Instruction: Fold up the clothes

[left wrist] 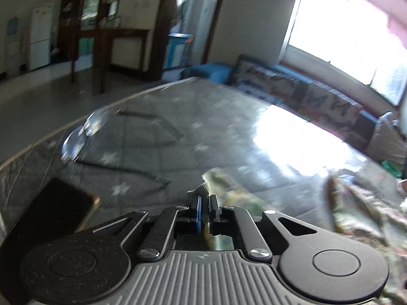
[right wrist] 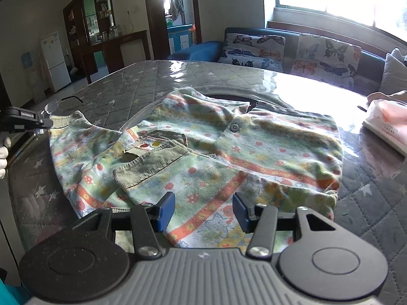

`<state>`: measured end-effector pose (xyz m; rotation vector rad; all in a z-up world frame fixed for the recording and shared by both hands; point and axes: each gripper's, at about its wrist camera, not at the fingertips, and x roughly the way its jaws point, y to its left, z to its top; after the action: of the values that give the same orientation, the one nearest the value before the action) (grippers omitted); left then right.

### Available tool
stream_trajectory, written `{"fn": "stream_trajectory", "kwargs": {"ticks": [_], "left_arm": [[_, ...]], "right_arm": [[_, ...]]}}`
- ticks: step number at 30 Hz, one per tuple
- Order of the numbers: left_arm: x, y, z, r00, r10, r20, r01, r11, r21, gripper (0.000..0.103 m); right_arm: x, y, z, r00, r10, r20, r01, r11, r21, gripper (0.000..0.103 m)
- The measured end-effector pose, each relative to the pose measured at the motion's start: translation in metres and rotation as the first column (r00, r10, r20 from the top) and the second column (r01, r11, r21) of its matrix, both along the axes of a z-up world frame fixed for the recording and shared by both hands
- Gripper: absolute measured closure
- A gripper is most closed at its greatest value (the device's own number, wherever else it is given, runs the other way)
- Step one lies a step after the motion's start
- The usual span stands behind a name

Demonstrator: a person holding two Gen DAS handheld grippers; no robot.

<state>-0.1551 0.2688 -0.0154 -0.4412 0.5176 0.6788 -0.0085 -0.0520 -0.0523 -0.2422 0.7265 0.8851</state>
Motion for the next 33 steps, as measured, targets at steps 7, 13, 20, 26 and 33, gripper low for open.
{"fn": "stream_trajectory", "kwargs": {"ticks": [7,13,20,26,33], "left_arm": [[0.019,-0.044,0.043,0.974,-0.19,0.123,0.187,0.982,0.033,0.098],[0.047,-0.099,0.063,0.894,-0.405,0.189,0.402,0.914,0.059,0.098],[0.085,-0.164,0.069,0.747,-0.626,0.224,0.629,0.775,0.069,0.099],[0.106,-0.207,0.062,0.637,-0.746,0.195,0.749,0.659,0.072,0.098],[0.092,-0.178,0.035,0.688,-0.723,0.061,0.716,0.691,0.102,0.089]], "right_arm": [[0.001,-0.007,0.002,1.0,-0.02,-0.01,0.02,0.999,0.029,0.052],[0.003,-0.017,0.005,0.999,-0.048,-0.011,0.049,0.997,0.057,0.052],[0.002,-0.032,0.006,0.996,-0.083,-0.017,0.084,0.993,0.078,0.052],[0.007,-0.047,0.006,0.991,-0.132,-0.036,0.134,0.987,0.091,0.052],[0.01,-0.04,0.009,0.991,-0.108,-0.078,0.115,0.988,0.104,0.056]]}}
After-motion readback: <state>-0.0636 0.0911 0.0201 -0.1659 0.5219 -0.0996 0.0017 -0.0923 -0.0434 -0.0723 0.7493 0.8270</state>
